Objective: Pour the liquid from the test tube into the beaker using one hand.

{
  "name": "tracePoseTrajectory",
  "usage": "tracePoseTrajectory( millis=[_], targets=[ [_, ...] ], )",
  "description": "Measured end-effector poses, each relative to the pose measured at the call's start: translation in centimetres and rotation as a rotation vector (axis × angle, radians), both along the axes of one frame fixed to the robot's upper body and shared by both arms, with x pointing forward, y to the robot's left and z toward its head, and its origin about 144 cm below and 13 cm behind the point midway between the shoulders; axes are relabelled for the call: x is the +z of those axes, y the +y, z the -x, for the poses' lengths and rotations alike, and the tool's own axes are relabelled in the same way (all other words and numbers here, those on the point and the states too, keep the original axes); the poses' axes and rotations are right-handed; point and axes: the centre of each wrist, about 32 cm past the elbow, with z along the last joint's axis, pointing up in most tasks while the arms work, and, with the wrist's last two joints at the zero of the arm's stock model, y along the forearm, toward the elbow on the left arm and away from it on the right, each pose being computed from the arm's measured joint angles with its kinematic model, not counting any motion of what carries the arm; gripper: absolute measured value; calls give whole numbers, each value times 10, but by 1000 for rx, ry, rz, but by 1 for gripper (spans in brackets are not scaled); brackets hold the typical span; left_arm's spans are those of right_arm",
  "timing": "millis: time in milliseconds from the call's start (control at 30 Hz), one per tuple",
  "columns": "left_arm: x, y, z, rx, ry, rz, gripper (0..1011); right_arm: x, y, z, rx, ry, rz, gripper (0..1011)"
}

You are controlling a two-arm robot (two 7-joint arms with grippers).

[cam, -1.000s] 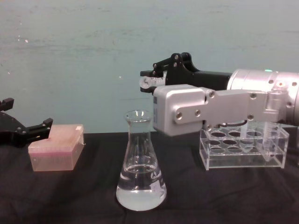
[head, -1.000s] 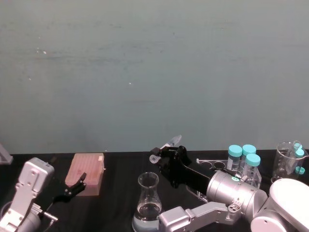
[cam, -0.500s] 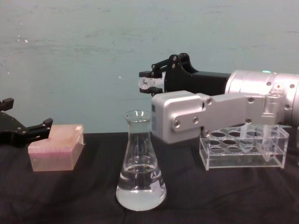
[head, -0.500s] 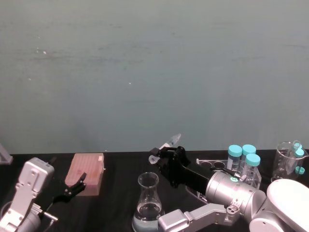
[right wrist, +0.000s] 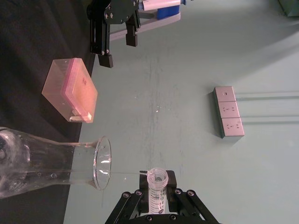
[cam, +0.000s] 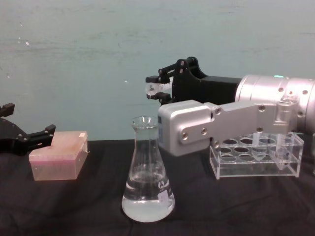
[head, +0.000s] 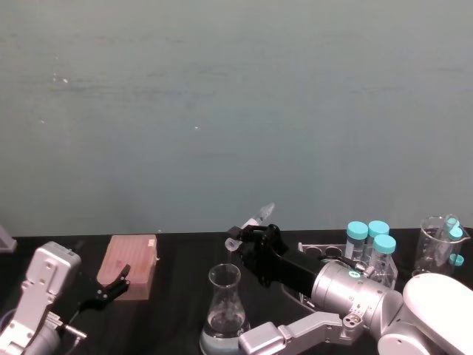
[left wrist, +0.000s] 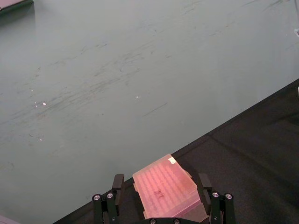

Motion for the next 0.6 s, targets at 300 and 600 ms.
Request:
tracePoseTrajectory(
  millis=[300, 600],
  targets=[
    [0, 0, 0, 0, 0, 0, 1000, 0, 0, -1, 0, -13, 10, 217],
    [0, 0, 0, 0, 0, 0, 1000, 0, 1, -1, 3, -30, 26, 217]
  ],
)
